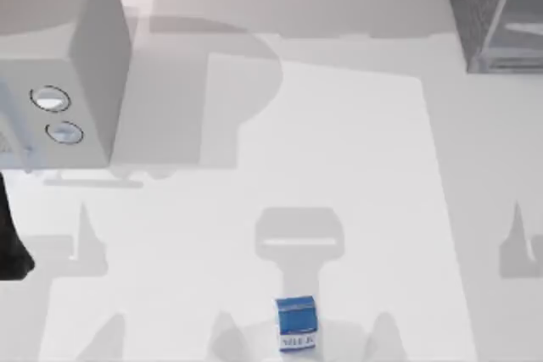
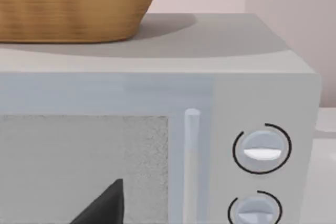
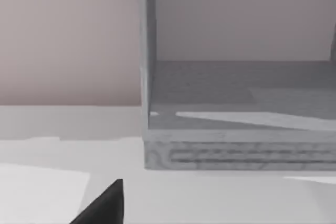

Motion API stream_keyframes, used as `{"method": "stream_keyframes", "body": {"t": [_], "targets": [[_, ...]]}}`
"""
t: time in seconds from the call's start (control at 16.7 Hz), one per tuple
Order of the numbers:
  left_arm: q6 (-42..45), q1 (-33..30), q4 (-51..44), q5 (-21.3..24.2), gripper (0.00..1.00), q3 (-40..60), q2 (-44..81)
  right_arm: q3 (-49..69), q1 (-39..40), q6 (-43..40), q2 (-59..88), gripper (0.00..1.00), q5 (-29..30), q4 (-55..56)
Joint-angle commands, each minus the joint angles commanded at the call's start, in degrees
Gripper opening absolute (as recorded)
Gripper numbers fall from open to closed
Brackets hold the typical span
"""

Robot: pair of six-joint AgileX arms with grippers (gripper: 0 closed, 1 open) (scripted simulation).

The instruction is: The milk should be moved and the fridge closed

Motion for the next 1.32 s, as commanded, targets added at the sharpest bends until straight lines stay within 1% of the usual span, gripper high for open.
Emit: {"method": "stream_keyframes", "body": {"t": [0.18, 0.36, 0.54, 0.9, 1.02, 1.2, 1.32], "targets": [[0.0, 0.0, 0.0, 0.0, 1.0, 0.0, 0.0, 0.06, 0.76, 0.05, 0.6, 1.0, 0.66, 0.65], [0.0, 0.0, 0.0, 0.0, 1.0, 0.0, 0.0, 0.33, 6.07, 0.27, 4.89, 1.0, 5.61, 4.98], [0.0, 0.0, 0.0, 0.0, 1.0, 0.0, 0.0, 0.61, 14.8, 0.45, 12.29, 1.0, 14.47, 12.1], [0.0, 0.0, 0.0, 0.0, 1.0, 0.0, 0.0, 1.15, 36.01, 0.66, 30.31, 1.0, 36.52, 29.16], [0.0, 0.0, 0.0, 0.0, 1.0, 0.0, 0.0, 1.26, 42.51, 0.78, 35.66, 1.0, 43.03, 34.14], [0.0, 0.0, 0.0, 0.0, 1.0, 0.0, 0.0, 1.35, 49.94, 0.96, 41.62, 1.0, 50.29, 39.62], [0.0, 0.0, 0.0, 0.0, 1.0, 0.0, 0.0, 1.37, 52.54, 1.03, 43.7, 1.0, 52.8, 41.52]]}}
